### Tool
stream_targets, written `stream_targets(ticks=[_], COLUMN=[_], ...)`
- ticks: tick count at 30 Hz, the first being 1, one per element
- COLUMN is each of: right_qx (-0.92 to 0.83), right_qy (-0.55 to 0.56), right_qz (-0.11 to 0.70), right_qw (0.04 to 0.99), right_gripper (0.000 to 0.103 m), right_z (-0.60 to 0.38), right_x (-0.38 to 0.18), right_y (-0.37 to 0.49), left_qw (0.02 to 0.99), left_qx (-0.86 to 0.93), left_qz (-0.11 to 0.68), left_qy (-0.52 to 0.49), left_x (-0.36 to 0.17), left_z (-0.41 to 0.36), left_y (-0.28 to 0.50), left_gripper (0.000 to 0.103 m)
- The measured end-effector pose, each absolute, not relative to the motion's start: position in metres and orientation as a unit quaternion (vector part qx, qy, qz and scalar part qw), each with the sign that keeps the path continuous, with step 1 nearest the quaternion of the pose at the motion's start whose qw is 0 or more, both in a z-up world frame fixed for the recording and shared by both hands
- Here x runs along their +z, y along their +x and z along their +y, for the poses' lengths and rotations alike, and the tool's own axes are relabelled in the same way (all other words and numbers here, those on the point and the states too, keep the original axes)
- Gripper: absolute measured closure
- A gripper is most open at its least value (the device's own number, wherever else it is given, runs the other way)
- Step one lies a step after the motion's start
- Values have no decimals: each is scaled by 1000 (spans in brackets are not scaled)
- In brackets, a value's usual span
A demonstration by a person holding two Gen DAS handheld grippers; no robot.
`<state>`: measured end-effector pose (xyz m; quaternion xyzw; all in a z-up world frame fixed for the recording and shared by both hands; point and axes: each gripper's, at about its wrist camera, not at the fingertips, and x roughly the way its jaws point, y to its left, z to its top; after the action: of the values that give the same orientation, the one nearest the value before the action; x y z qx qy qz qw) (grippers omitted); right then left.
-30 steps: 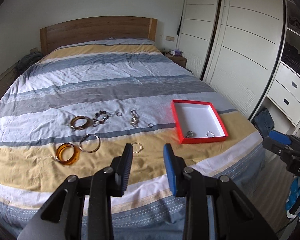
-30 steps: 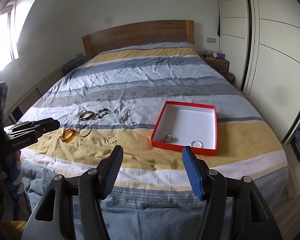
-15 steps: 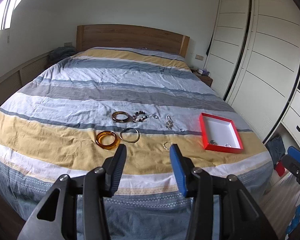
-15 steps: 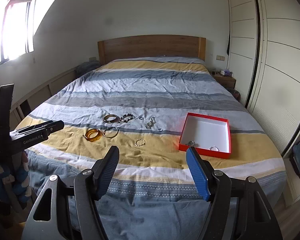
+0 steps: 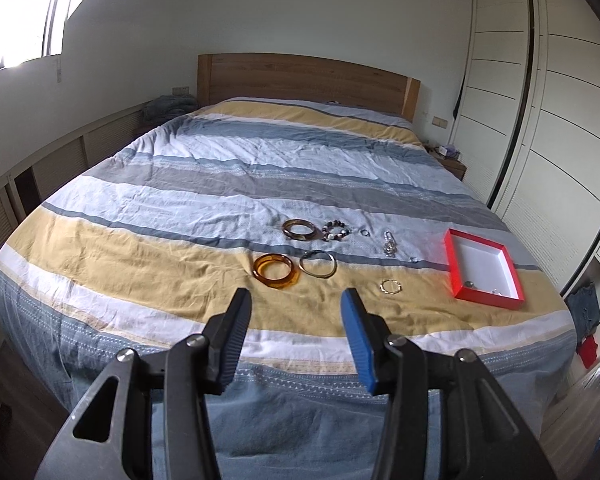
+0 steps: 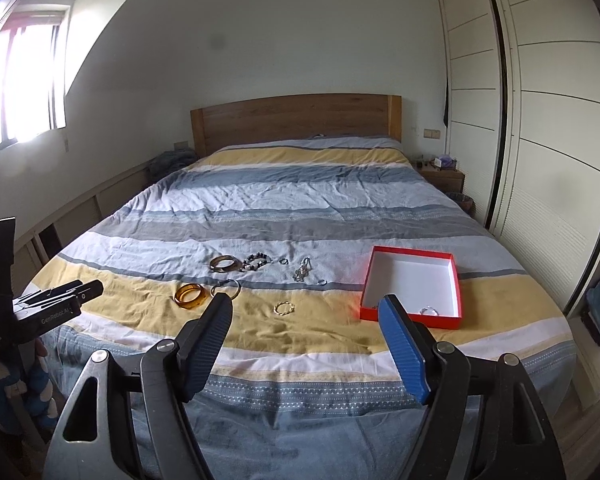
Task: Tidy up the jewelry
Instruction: 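Move both tools back toward the remaining jewelry on the duvet, then grasp the amber bangle with the left tool while the right grasps another twisted silver hoop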
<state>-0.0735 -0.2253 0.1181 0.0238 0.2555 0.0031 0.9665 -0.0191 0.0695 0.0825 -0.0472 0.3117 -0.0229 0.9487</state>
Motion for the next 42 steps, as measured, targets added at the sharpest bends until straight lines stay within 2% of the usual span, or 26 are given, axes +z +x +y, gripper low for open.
stream_targets(ticks=[11,21,42], right_qx=[27,28,64], right_qy=[34,33,13], right_qz=[264,275,360], right_qw=[964,960,931], right_gripper=[27,27,36], right_z=[-227,-232,-211], right_x=[98,89,19], right_y=[-55,-19,84], left_qw=[942,932,896], left_qx=[15,19,46], left_qz=[330,355,434], left_qy=[-63,-66,-79], left_x=[67,50,-29], left_z=[104,107,123], left_y=[-19,13,93], left_gripper=[58,58,58])
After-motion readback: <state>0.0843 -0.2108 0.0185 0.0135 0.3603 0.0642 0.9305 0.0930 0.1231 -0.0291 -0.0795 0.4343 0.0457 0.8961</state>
